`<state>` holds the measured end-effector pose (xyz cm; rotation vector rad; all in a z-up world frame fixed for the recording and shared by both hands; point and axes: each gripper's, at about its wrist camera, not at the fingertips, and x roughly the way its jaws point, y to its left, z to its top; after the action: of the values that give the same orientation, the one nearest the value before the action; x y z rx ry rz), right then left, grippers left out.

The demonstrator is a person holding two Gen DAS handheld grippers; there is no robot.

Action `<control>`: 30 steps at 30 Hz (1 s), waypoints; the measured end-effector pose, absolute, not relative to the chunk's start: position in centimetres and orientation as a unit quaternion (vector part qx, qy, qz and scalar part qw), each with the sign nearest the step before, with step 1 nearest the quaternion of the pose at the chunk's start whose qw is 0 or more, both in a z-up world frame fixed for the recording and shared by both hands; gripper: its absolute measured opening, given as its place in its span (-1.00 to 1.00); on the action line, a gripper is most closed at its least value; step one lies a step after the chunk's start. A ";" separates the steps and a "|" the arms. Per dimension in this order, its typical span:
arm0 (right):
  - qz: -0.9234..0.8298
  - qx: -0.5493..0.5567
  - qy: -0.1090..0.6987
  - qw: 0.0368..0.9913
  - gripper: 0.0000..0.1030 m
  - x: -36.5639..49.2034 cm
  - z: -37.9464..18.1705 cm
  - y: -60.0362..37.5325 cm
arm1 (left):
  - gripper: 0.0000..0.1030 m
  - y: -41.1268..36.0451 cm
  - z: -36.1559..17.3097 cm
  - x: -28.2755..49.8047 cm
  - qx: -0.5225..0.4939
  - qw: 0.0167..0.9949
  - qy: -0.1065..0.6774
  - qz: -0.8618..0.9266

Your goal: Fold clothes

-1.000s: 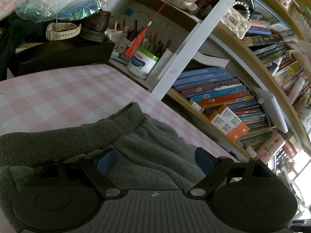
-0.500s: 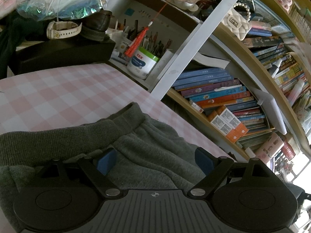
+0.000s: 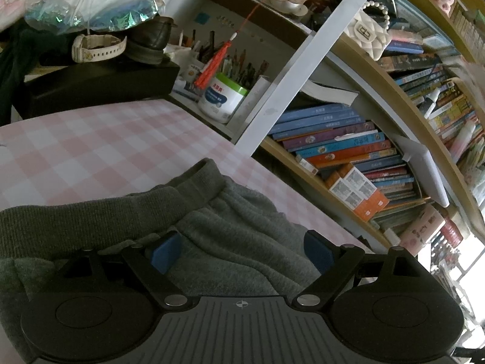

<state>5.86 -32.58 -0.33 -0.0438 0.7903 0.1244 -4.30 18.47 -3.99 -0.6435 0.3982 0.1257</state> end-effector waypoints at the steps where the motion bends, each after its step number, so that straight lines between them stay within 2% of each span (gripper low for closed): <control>1: 0.065 -0.039 0.384 0.920 0.09 5.7 -0.4 -32.3 | 0.76 18.5 -4.0 -4.3 -0.314 0.927 0.194 0.061; 6: 0.028 -0.161 0.383 0.909 0.03 6.2 0.1 -32.8 | 0.76 18.4 -4.0 -4.3 -0.315 0.927 0.196 0.056; 14: 0.048 -0.066 0.325 0.942 0.01 1.7 1.7 -34.2 | 0.77 18.5 -3.9 -4.4 -0.319 0.927 0.193 0.045; 20: 0.161 -0.076 0.316 0.932 0.02 -4.8 3.0 -32.7 | 0.67 18.7 -2.7 -6.2 -0.319 0.931 0.175 0.027; 22: 0.181 -0.088 0.326 0.924 0.02 -5.7 2.6 -32.2 | 0.22 18.6 -2.1 -7.0 -0.308 0.936 0.173 0.014; 23: 0.181 -0.095 0.332 0.921 0.02 -5.5 2.2 -32.0 | 0.09 18.5 -1.8 -7.3 -0.295 0.937 0.185 0.003; 24: 0.181 -0.103 0.337 0.918 0.02 -5.4 1.8 -31.7 | -0.18 18.4 -1.7 -7.2 -0.285 0.936 0.206 -0.010; 25: 0.181 -0.110 0.342 0.915 0.01 -5.3 1.4 -31.5 | -0.36 18.3 -1.7 -7.1 -0.276 0.933 0.228 -0.023; 30: 0.161 -0.106 0.353 0.916 0.01 -3.2 0.1 -31.7 | -0.65 17.0 -3.2 -4.9 -0.229 0.916 0.327 -0.037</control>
<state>-3.25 -31.67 0.09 -0.2173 0.7266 0.3323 -4.87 16.97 -3.21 -0.4711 0.6725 -0.0751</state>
